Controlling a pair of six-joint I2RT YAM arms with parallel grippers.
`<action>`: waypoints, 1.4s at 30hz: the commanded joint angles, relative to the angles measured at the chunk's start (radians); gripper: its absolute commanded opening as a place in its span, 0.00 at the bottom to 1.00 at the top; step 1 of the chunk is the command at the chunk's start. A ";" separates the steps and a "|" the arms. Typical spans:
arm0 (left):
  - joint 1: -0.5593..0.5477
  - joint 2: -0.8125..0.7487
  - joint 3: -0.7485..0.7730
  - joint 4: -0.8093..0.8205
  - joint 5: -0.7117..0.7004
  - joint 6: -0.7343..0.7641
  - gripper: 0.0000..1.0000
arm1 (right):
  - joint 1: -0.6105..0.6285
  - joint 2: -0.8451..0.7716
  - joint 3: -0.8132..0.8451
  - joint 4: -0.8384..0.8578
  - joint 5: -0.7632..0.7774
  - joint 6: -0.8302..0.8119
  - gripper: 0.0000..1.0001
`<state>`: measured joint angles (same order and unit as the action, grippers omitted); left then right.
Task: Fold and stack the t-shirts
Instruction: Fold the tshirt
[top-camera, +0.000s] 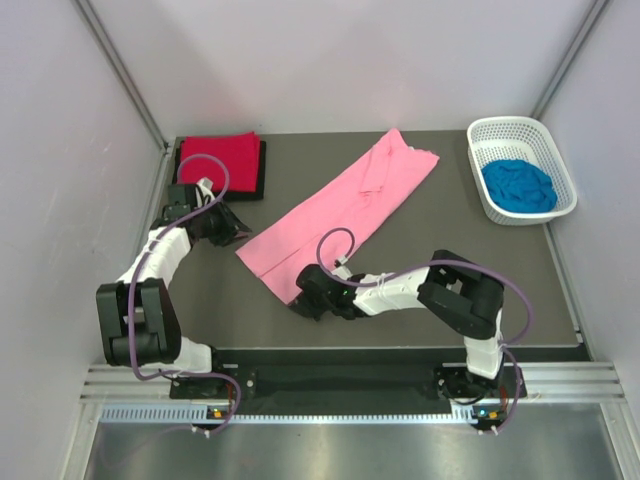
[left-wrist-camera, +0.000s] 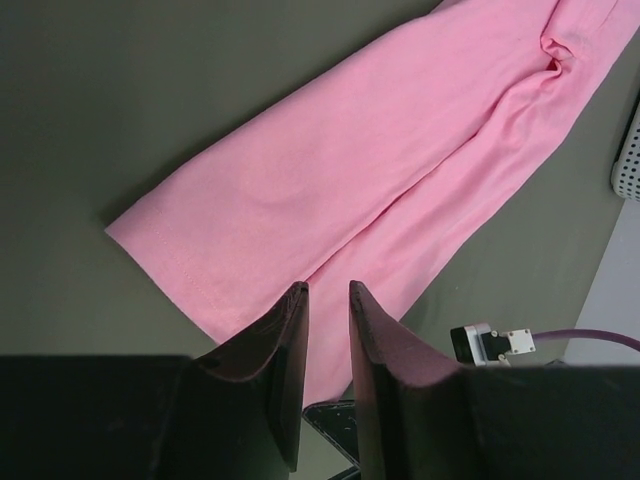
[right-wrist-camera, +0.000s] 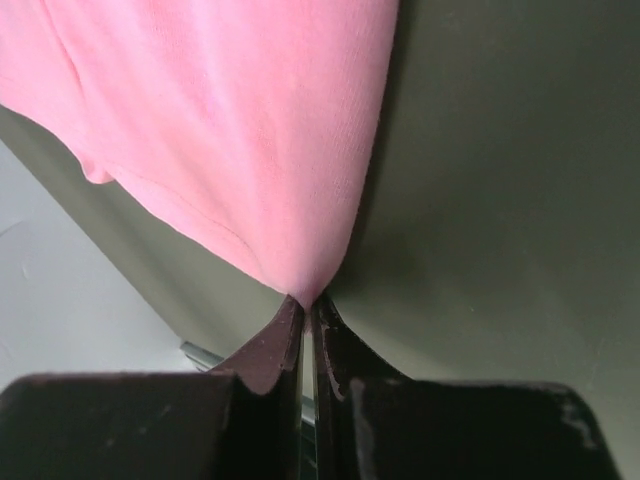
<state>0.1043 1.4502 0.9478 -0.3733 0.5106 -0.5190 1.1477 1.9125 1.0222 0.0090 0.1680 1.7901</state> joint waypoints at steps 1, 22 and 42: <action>0.008 -0.039 -0.001 0.037 0.034 0.034 0.28 | 0.020 -0.006 -0.007 -0.056 0.004 -0.043 0.00; -0.438 -0.392 -0.247 -0.130 -0.211 -0.015 0.32 | 0.041 -0.765 -0.615 -0.518 -0.055 -0.277 0.00; -0.860 -0.314 -0.504 0.208 -0.250 -0.342 0.33 | 0.040 -1.337 -0.748 -0.848 -0.027 -0.365 0.00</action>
<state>-0.7120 1.1072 0.4576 -0.2810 0.2932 -0.7944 1.1709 0.5663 0.2829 -0.8143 0.1368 1.4567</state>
